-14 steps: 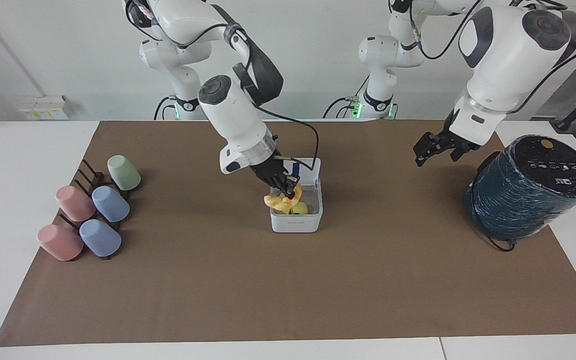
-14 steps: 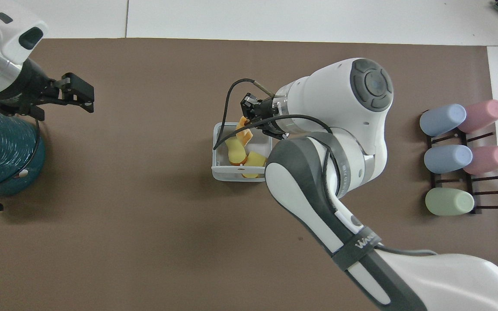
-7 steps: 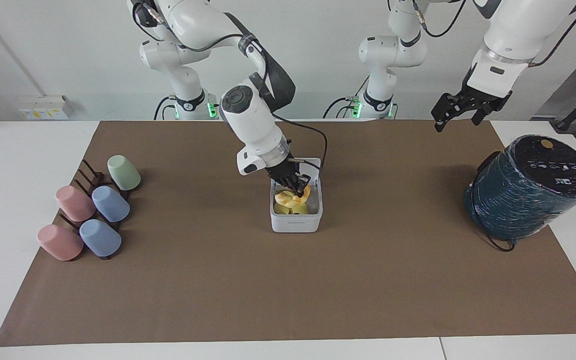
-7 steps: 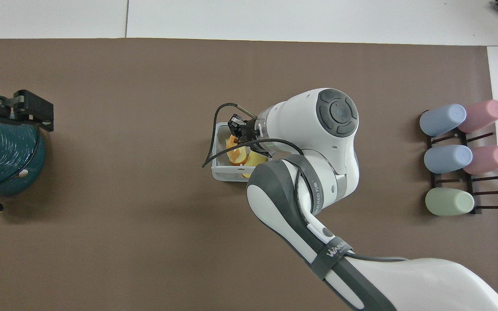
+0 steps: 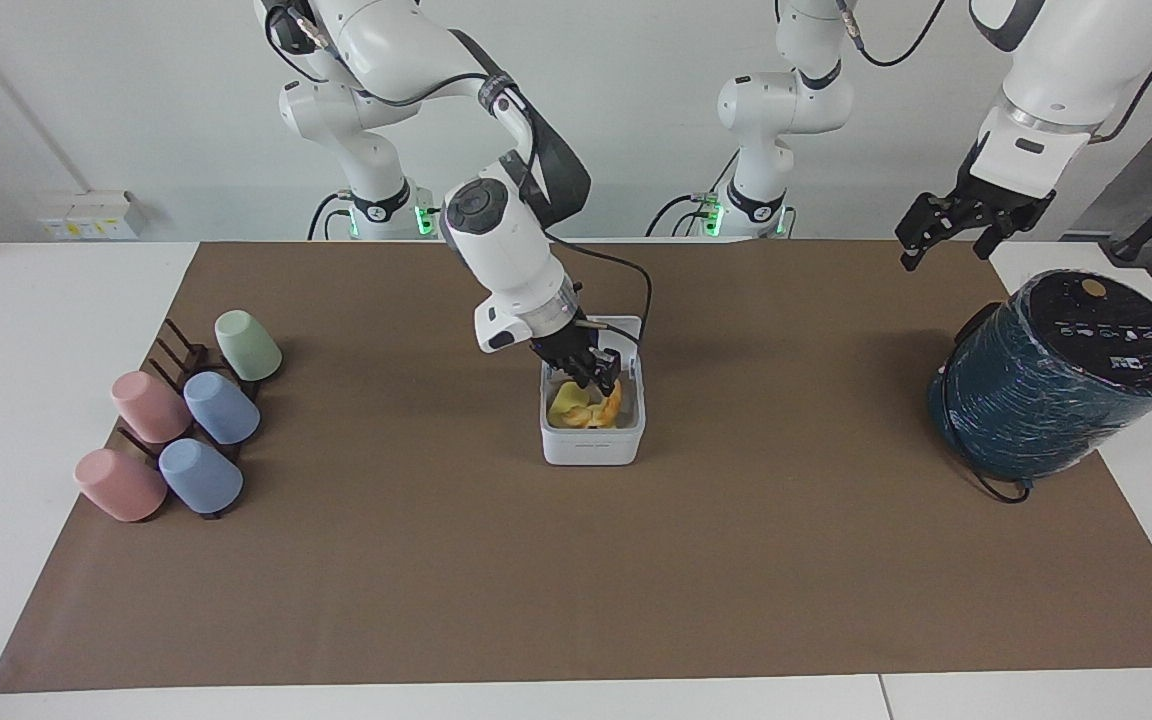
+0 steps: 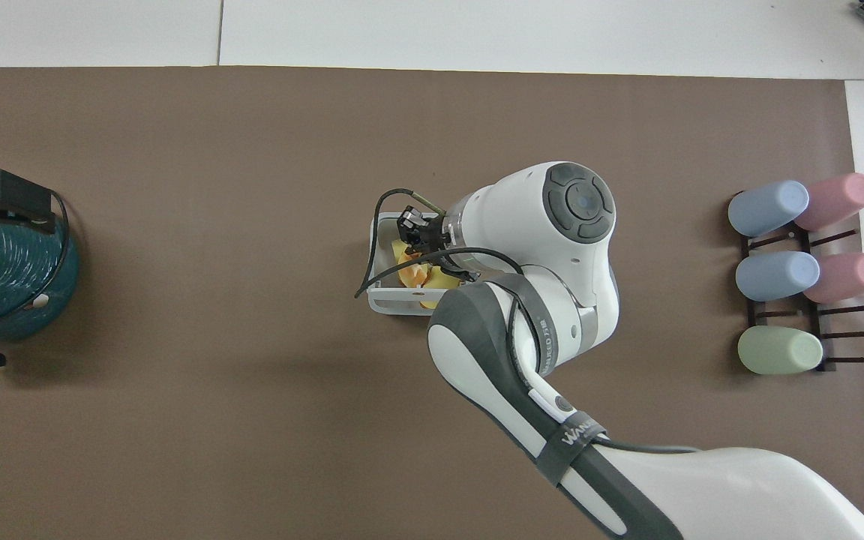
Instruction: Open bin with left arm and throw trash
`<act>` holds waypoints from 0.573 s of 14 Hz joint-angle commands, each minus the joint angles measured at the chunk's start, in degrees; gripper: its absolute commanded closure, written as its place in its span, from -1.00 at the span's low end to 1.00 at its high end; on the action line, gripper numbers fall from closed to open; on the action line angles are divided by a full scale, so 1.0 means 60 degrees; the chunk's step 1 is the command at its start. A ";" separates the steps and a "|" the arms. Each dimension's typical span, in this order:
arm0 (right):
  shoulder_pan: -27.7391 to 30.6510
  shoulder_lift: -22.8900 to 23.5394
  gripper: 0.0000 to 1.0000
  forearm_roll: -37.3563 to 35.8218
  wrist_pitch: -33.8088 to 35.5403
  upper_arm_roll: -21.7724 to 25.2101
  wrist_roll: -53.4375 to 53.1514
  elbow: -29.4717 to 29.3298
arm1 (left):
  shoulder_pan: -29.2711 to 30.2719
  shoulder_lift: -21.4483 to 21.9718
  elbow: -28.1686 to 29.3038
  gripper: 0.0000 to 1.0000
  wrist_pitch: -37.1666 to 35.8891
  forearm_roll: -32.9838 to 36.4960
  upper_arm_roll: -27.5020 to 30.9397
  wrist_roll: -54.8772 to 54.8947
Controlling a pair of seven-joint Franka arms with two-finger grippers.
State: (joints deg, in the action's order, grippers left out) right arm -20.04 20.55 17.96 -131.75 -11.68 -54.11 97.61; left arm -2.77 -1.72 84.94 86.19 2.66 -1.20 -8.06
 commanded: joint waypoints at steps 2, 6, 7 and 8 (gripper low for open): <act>0.0218 -0.0289 -1.00 0.0026 -0.0220 -0.0017 0.0271 0.0123 | 0.0796 0.0609 0.0931 -1.00 0.0548 -0.0063 -0.0953 0.0099; 0.1168 -0.0421 -1.00 -0.2090 -0.0205 0.0232 0.2085 -0.0170 | 0.0726 0.0608 0.0902 -1.00 0.0577 -0.0063 -0.1001 0.0011; 0.1432 -0.0450 -1.00 -0.2955 -0.0162 0.0218 0.2437 -0.0170 | 0.0740 0.0637 0.0945 -1.00 0.0577 -0.0063 -0.1001 0.0054; 0.1667 -0.0538 -1.00 -0.3616 -0.0031 0.0218 0.2615 -0.0170 | 0.0769 0.0638 0.0931 -1.00 0.0577 -0.0063 -0.1001 0.0069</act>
State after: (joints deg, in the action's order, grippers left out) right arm -12.72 18.36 2.49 -132.89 -9.85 -41.94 96.33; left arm 0.46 0.07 87.94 88.07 2.63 -6.48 -8.07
